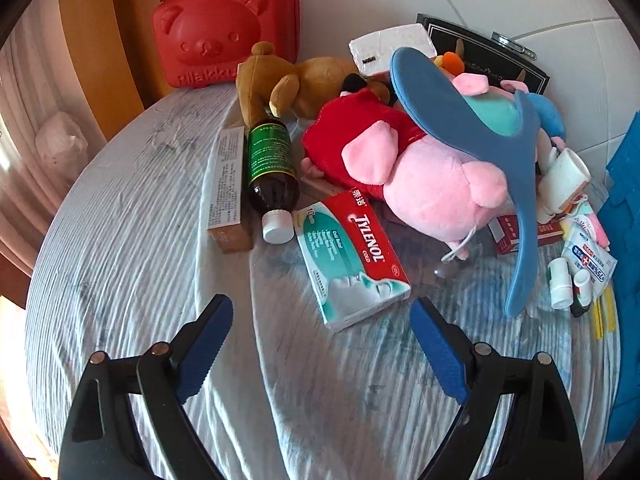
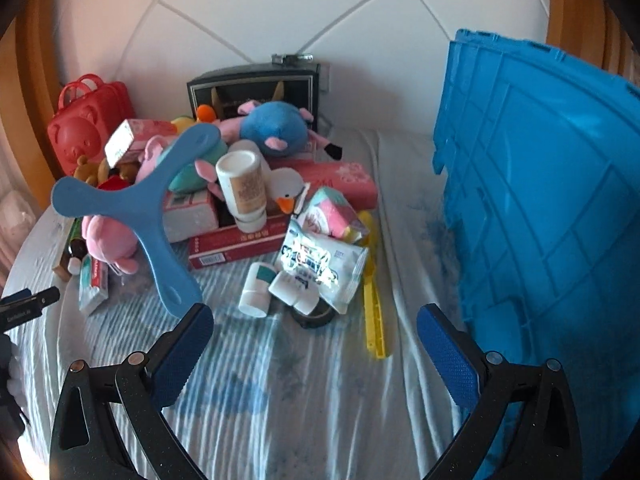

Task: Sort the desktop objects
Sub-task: 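Reach the right tool toward a white pill bottle while the left reaches the Tylenol box, then grasp the white pill bottle with the right tool while the left grasps the Tylenol box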

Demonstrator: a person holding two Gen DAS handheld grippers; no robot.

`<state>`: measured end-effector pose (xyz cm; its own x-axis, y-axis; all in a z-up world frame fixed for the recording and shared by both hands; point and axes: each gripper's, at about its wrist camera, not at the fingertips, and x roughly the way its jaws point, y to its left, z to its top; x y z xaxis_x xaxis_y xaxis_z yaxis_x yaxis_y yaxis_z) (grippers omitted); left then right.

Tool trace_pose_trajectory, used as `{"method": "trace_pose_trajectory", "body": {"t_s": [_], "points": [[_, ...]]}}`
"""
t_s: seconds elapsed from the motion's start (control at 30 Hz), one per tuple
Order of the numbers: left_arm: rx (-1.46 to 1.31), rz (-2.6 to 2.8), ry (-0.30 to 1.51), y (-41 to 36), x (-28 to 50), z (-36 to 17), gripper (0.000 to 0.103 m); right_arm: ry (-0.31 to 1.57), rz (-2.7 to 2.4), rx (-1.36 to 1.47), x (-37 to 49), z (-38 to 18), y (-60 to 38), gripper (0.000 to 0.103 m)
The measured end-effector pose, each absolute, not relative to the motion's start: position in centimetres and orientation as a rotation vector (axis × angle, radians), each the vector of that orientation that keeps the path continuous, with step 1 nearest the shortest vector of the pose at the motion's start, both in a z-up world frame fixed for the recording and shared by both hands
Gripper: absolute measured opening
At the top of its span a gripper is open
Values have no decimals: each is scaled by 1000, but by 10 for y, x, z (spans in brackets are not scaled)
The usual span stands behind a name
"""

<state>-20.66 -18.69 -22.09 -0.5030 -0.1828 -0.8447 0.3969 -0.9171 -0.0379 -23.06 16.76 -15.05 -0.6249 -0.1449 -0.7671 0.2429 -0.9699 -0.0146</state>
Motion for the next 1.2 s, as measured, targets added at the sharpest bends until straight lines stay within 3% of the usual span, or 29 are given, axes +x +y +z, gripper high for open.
{"method": "trace_pose_trajectory", "body": {"t_s": [0.27, 0.63, 0.8, 1.07, 1.13, 1.2], "points": [[1458, -2363, 364, -204, -269, -260, 91, 207, -2564, 1412, -282, -202, 157, 103], [1518, -2350, 527, -214, -287, -286, 93, 126, -2463, 1564, -316, -247, 146, 103], [1558, -2332, 313, -194, -294, -294, 94, 156, -2459, 1556, -323, -250, 141, 102], [1549, -2351, 325, -193, -292, -293, 100, 107, -2459, 1542, -336, -264, 143, 103], [1558, -2353, 318, -190, -292, -295, 102, -128, -2361, 1606, -344, -275, 156, 103], [1557, -2354, 322, -189, -294, -294, 102, -33, -2425, 1588, -344, -270, 152, 103]]}}
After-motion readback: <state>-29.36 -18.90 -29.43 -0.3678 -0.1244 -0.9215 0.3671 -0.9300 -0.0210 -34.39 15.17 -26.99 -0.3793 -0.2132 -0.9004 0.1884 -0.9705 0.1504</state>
